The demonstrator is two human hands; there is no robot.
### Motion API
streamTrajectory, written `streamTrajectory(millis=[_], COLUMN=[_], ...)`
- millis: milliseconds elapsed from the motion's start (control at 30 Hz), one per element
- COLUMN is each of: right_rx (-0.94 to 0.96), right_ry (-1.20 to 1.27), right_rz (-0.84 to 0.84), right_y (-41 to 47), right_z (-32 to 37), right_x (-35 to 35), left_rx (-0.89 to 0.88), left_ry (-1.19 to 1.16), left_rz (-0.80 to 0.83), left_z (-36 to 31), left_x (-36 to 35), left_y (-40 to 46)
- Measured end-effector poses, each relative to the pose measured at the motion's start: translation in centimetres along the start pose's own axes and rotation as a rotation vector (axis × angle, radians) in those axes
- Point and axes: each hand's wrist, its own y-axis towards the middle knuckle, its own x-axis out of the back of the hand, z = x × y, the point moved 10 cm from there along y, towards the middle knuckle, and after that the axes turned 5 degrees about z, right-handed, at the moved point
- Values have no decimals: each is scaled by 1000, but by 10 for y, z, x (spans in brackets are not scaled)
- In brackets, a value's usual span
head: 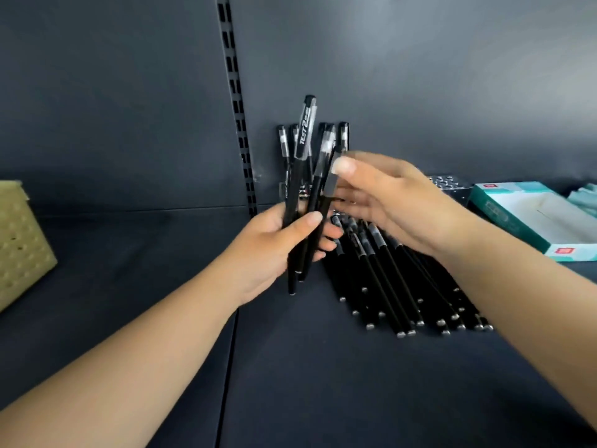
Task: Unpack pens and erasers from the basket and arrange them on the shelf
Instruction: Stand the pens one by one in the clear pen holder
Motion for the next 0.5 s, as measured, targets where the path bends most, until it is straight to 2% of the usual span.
streamTrajectory(millis=[67,267,400,500], right_rx=[12,-17,53,16], right_ry=[-27,-85,-263,-351], right_rz=[82,17,94,145], right_y=[8,15,10,11], right_z=[11,-2,4,-3], right_x=[-21,-28,-37,-44], left_rx=[-4,87,65,44], left_ry=[22,154,222,239], left_rz=[50,128,137,158], left_z=[7,21,19,19], left_x=[-6,-11,-8,-12], left_y=[-1,-6,-6,-5])
